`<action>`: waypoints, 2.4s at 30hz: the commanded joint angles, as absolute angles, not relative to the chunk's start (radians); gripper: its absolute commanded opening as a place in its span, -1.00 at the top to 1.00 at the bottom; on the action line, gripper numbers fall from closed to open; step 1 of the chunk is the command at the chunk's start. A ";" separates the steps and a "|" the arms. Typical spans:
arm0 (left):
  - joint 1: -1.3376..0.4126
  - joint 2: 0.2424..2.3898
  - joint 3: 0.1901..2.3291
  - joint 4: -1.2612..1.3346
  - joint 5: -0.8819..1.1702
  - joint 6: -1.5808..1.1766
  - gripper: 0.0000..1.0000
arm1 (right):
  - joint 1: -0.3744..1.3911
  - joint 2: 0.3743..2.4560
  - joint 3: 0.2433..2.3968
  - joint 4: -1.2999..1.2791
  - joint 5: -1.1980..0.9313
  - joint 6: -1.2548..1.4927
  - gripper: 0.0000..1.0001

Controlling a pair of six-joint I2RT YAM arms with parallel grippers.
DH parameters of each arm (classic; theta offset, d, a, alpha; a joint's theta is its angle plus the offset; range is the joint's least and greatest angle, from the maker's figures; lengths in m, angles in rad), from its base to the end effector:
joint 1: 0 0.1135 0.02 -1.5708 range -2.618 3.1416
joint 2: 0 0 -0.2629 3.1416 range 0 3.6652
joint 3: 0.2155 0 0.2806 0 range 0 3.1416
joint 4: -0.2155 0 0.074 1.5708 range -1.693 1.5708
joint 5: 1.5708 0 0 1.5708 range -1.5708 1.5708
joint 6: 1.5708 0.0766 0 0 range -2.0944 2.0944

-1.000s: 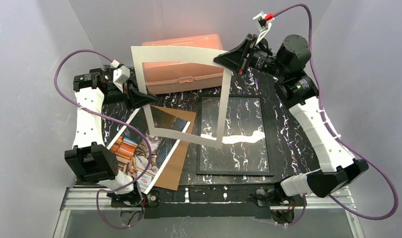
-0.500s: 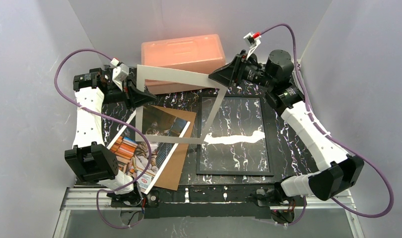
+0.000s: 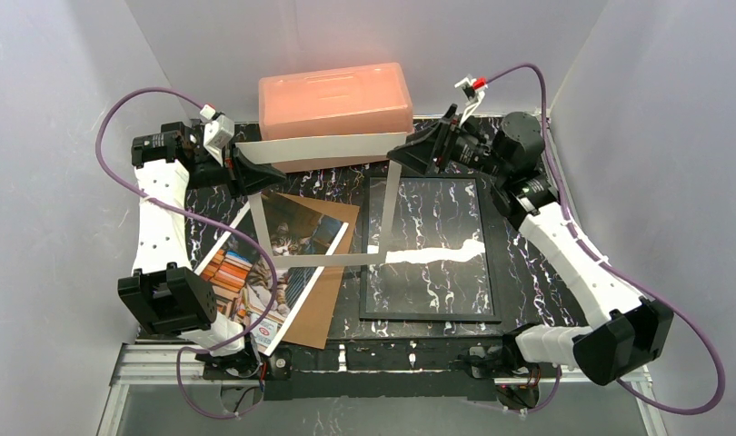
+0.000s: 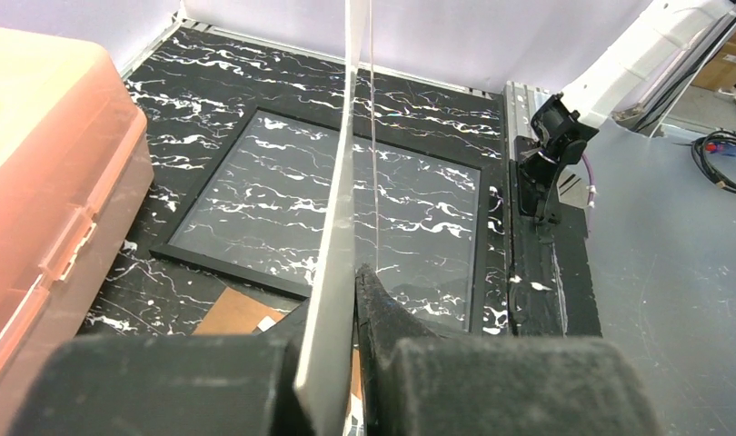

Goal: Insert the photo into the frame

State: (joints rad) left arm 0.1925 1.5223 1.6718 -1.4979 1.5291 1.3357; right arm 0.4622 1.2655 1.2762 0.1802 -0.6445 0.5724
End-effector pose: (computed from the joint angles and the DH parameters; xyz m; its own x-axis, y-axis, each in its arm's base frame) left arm 0.2957 -0.0203 0.4010 -0.0204 0.0373 -0.9991 0.9796 0.2008 -0.0125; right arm 0.2903 0.1960 0.4528 -0.3363 0.3162 -0.8871 -0.8355 0.3345 0.4360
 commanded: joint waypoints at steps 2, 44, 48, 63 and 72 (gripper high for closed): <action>0.190 1.456 1.670 -1.680 1.557 1.389 1.00 | 0.440 1.185 1.180 0.238 -0.660 0.514 -0.69; 0.190 1.433 1.655 -1.681 1.548 1.434 1.00 | 0.441 1.395 0.841 0.682 -0.899 0.355 -0.10; 0.190 1.431 1.658 -1.681 1.545 1.432 1.00 | 0.441 1.402 0.830 0.704 -0.913 0.369 0.07; 0.191 1.431 1.654 -1.566 1.499 1.294 0.51 | 0.441 1.327 0.822 0.768 -0.875 0.574 0.95; 0.206 1.359 1.559 -1.188 1.406 0.922 -0.96 | 0.440 1.123 0.941 0.216 -0.703 0.576 0.97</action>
